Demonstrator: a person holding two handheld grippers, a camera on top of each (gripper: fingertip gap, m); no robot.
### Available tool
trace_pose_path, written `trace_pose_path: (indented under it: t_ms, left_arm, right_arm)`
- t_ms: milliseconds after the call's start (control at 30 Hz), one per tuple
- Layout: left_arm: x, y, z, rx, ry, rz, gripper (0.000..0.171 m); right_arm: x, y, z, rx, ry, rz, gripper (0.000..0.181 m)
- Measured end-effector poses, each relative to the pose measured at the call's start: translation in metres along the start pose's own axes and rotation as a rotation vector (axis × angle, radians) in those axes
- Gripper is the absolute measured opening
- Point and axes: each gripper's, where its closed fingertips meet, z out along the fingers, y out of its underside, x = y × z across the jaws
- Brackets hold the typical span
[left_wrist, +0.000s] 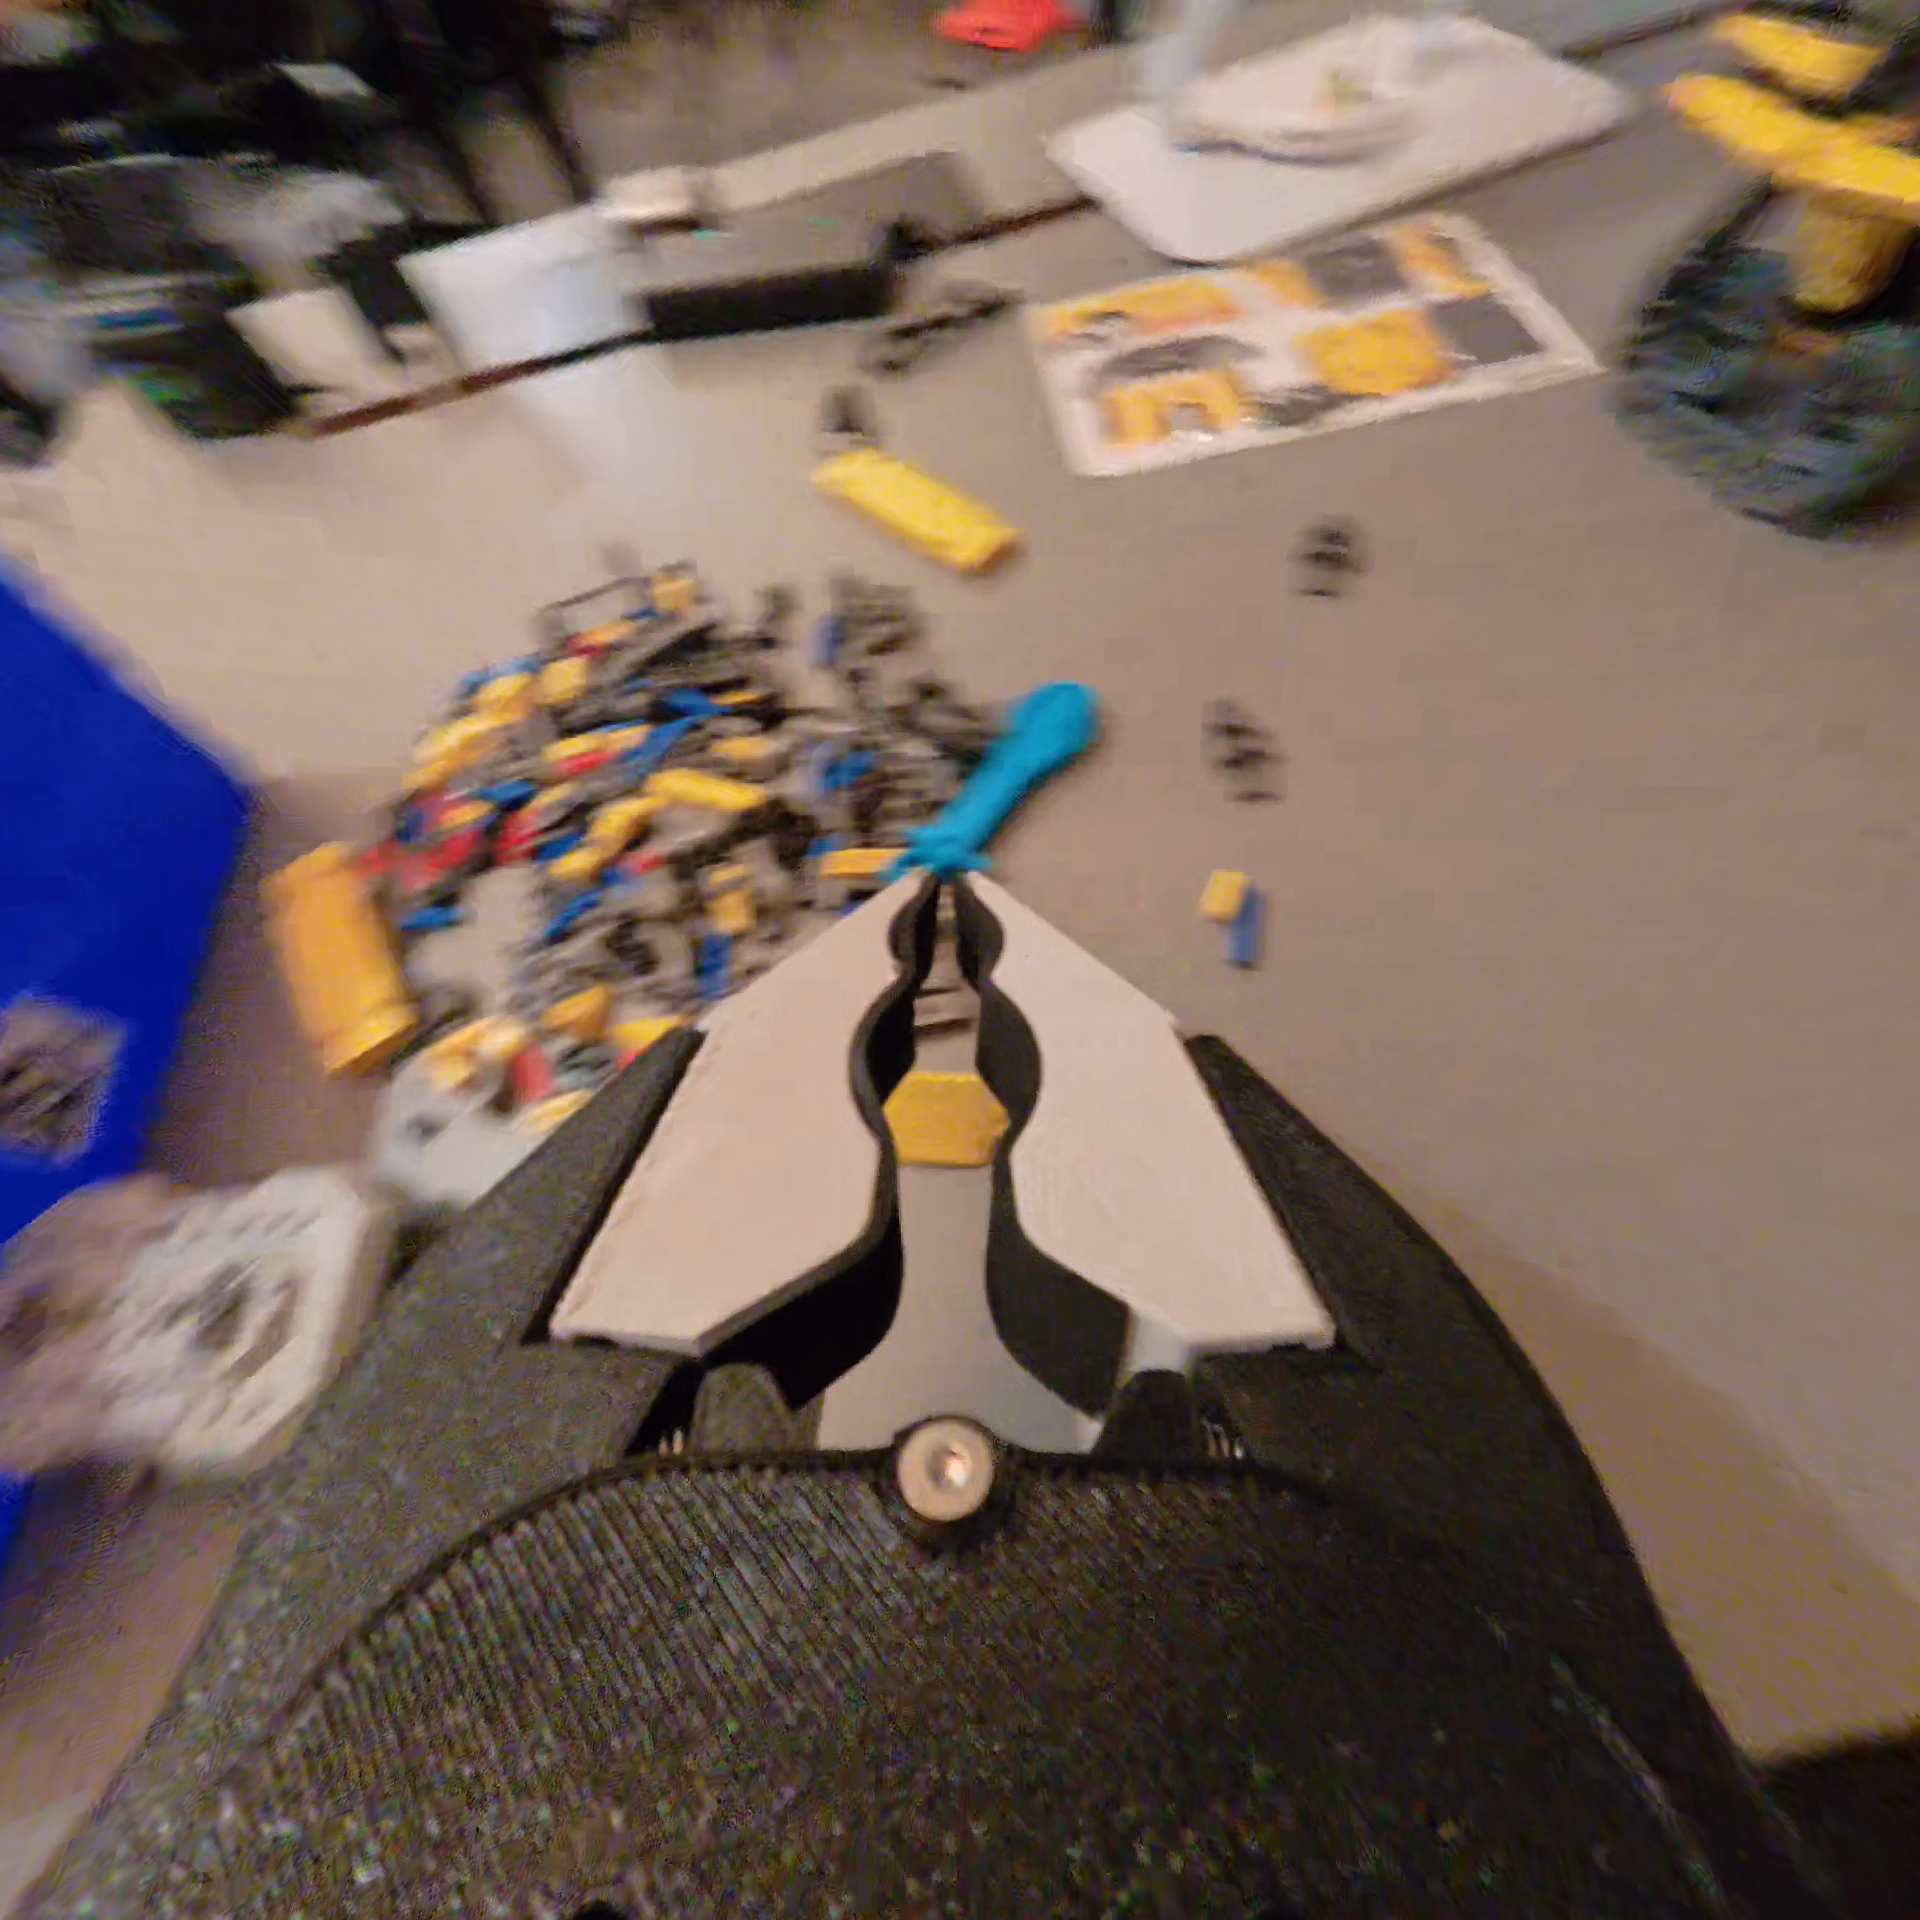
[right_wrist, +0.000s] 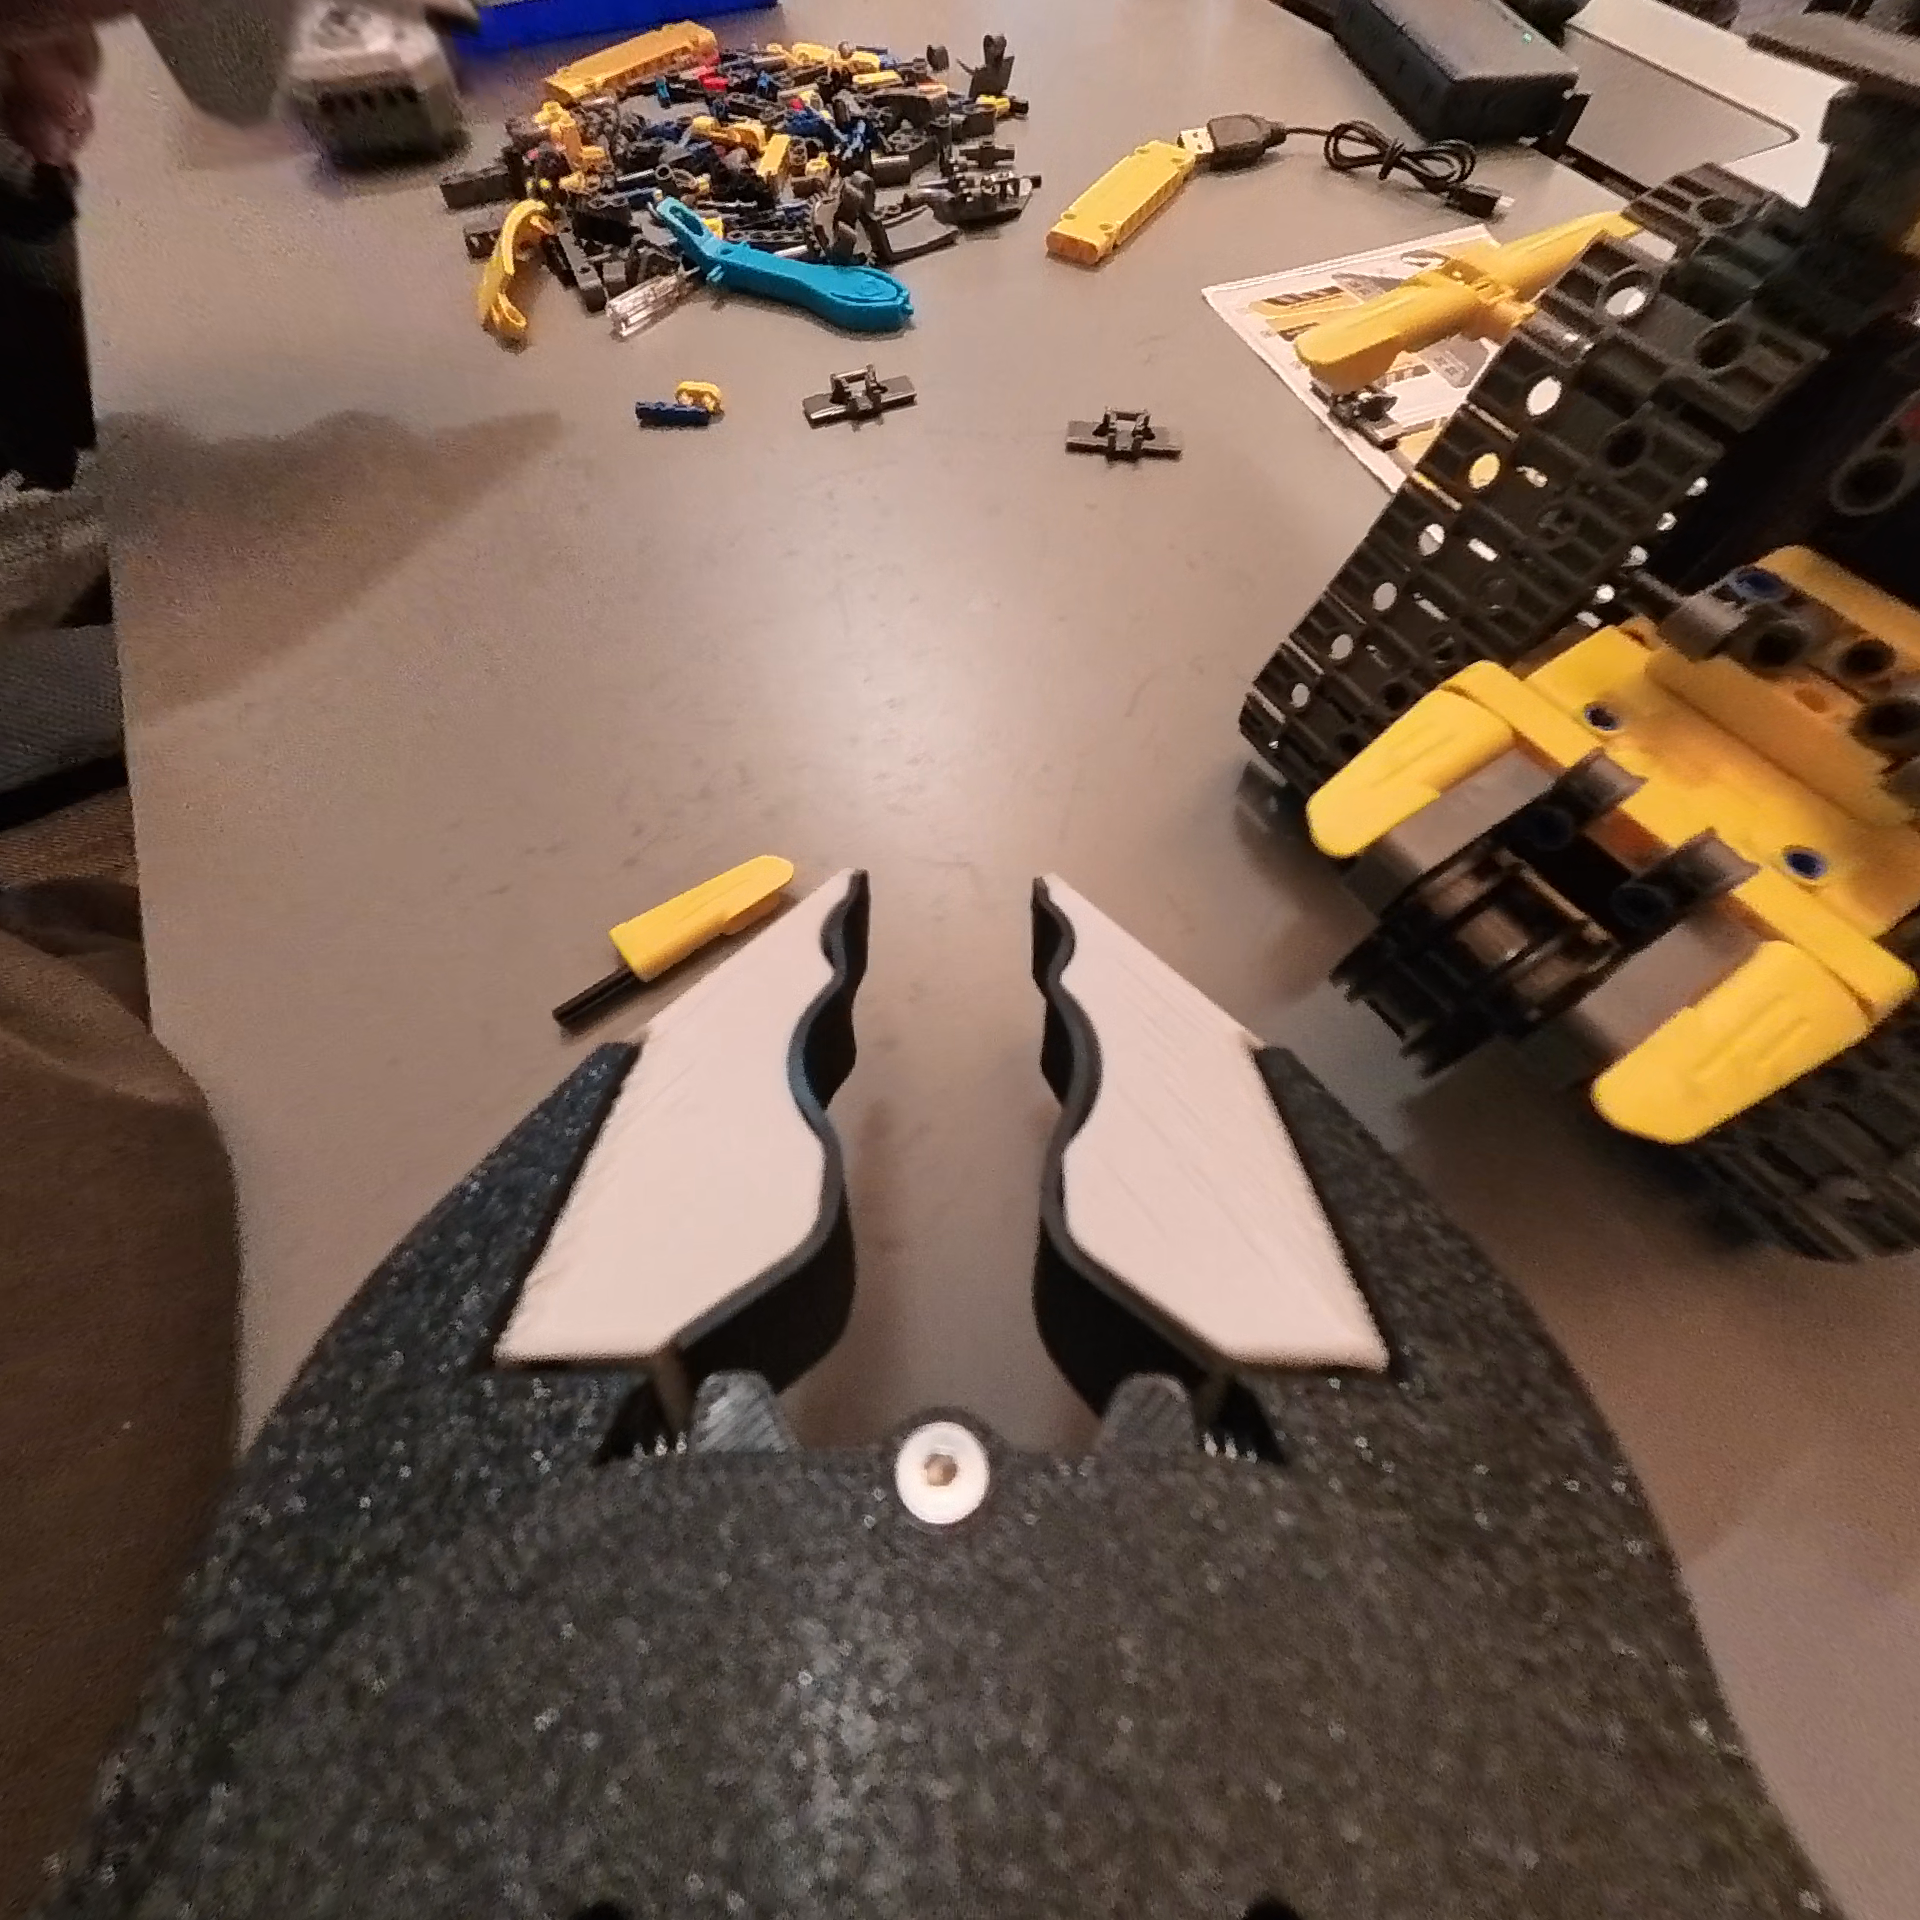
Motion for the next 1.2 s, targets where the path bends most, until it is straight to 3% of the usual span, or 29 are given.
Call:
trace_pose_path:
  t_ms: [67, 133, 267, 400, 767, 967, 1200]
  left_arm:
    - [-0.038, 0.007, -0.005, 0.036, -0.133, -0.085, 0.0]
    - [-0.052, 0.017, -0.002, 0.073, -0.153, -0.188, 0.0]
    - [-0.049, 0.028, 0.009, 0.105, -0.102, -0.245, 0.0]
    - [-0.058, 0.032, 0.007, 0.085, -0.197, -0.163, 0.0]
    - [-0.063, 0.031, 0.009, 0.104, -0.117, -0.251, 0.0]
    - [-0.111, 0.017, -0.024, 0.305, -0.447, -0.255, 0.0]
    - [-0.117, 0.035, 0.0, 0.114, -0.399, -0.286, 0.013]
  right_arm:
    - [0.001, 0.0, 0.001, -0.002, 0.011, -0.002, 0.03]
    - [0.004, -0.002, 0.001, 0.008, 0.031, -0.013, 0.03]
    - [0.007, -0.003, 0.003, 0.007, 0.054, -0.019, 0.03]
    - [0.01, -0.004, 0.004, 0.007, 0.071, -0.015, 0.029]
    - [0.008, -0.013, -0.002, 0.062, 0.136, -0.122, 0.028]
    - [0.003, -0.021, -0.01, 0.116, 0.13, -0.126, 0.028]
    - [0.004, -0.022, -0.014, 0.141, 0.107, -0.086, 0.029]
